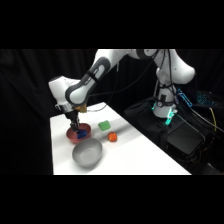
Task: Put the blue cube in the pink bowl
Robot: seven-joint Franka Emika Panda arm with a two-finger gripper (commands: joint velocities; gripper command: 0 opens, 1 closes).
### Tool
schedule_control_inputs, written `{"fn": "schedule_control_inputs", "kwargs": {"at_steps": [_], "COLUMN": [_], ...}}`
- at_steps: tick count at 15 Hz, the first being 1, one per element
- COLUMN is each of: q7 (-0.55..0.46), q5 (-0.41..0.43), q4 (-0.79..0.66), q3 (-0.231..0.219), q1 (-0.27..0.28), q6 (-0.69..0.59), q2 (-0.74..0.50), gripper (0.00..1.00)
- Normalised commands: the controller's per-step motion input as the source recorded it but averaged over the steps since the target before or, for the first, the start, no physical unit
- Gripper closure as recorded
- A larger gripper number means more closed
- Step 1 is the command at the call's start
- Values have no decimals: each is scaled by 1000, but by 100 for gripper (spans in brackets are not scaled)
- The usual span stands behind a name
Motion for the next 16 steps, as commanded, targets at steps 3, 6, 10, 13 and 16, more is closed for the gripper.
{"fn": "schedule_control_inputs", "kwargs": {"at_steps": [3, 6, 10, 13, 16], "q7": [-194, -195, -139, -94, -78], "q5": [106, 80, 47, 19, -6], "q4": [-56, -139, -163, -120, -75], "q3": [86, 70, 27, -12, -35], "q1": [-76, -54, -19, 7, 24], "q6": [-86, -216, -319, -342, -311], "q2": [-235, -370, -441, -419, -367], "gripper": [0, 0, 0, 0, 0]}}
